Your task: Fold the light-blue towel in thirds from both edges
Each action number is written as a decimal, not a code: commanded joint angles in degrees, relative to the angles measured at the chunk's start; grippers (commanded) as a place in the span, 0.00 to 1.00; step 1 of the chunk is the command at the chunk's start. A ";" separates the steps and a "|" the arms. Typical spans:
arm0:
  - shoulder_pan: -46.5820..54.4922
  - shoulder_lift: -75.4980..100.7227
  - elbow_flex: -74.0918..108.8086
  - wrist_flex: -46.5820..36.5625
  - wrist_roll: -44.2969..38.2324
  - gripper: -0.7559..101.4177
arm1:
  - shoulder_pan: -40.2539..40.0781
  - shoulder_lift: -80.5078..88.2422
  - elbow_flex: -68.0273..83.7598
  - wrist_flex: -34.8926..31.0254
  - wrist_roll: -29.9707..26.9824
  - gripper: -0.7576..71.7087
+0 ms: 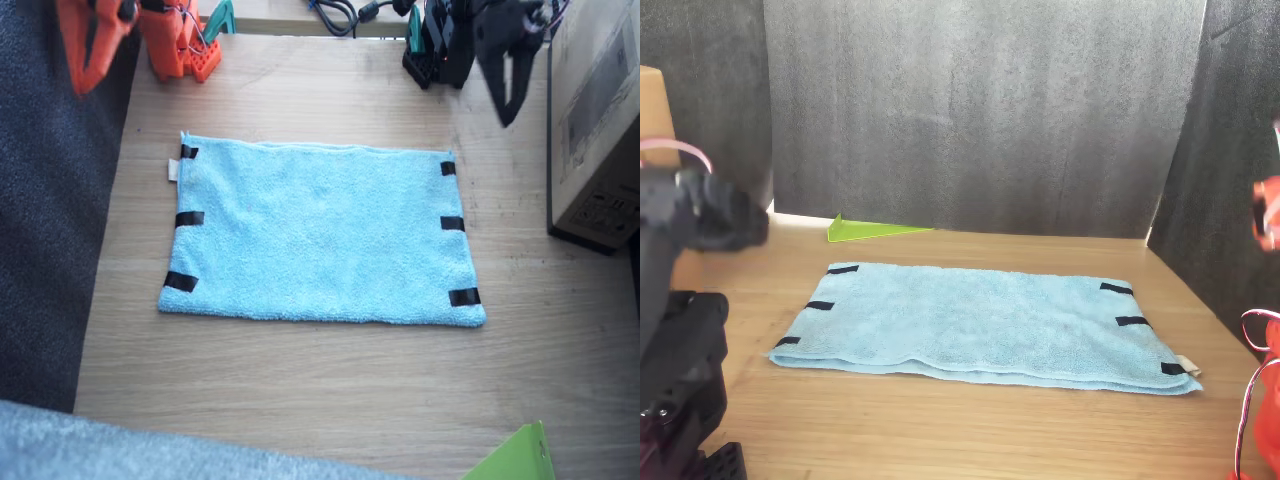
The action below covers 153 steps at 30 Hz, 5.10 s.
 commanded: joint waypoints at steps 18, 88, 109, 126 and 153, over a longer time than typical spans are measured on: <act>0.62 -45.53 -27.77 0.88 1.32 0.00 | 13.62 -51.06 -33.05 15.64 2.55 0.01; -11.60 -52.91 -17.58 -0.35 0.53 0.22 | 14.77 -53.09 -19.95 8.88 1.67 0.34; -11.51 -55.20 -19.42 0.26 1.32 0.22 | 14.68 -60.38 -20.21 5.27 1.67 0.34; -11.78 -56.51 -21.18 3.43 1.41 0.21 | 15.64 -64.16 -21.09 5.01 1.14 0.34; -11.16 -73.39 -35.60 10.28 4.22 0.20 | 17.14 -64.34 -21.01 6.24 2.20 0.34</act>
